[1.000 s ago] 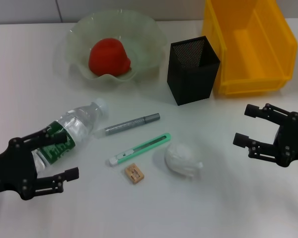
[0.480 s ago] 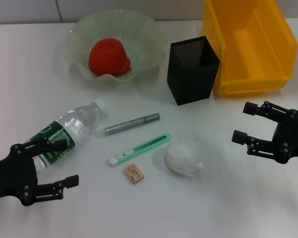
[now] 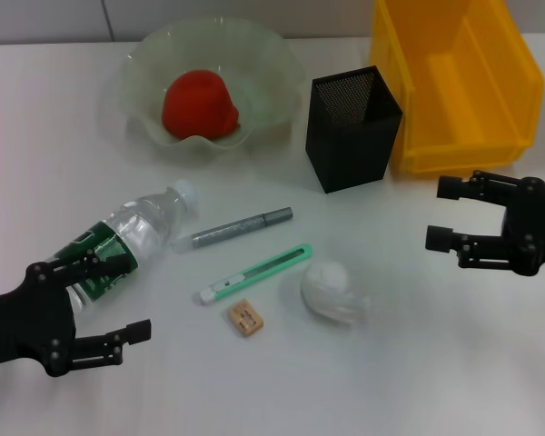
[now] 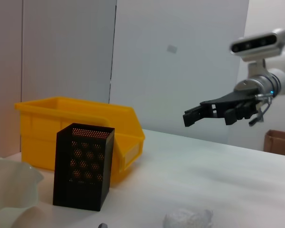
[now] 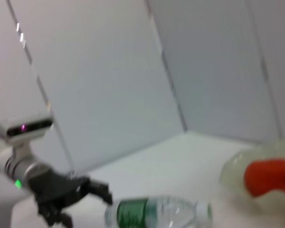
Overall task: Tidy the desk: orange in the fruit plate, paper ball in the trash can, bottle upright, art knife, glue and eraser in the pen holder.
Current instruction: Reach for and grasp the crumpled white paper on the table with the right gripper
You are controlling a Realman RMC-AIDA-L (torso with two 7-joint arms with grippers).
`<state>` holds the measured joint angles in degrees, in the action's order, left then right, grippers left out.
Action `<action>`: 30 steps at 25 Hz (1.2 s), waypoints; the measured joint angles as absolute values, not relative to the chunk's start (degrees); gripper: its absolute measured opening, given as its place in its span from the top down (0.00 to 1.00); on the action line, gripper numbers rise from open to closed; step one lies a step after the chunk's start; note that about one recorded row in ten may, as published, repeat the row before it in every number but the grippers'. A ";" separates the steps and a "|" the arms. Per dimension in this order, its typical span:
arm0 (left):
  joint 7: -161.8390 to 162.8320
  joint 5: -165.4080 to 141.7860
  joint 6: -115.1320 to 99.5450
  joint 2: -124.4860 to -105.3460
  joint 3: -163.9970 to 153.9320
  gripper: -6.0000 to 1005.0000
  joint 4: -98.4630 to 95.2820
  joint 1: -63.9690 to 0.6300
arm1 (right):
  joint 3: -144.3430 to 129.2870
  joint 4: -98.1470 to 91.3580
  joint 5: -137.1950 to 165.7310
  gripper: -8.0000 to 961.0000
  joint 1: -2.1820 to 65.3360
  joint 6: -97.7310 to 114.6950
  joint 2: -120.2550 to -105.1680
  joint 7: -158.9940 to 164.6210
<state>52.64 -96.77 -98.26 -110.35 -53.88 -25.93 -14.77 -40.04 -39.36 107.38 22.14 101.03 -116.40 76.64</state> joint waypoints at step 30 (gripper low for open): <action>53.04 -96.68 -98.29 -111.34 -52.91 0.19 -26.04 -15.17 | -70.22 -58.42 141.45 0.19 54.08 100.41 -119.47 109.63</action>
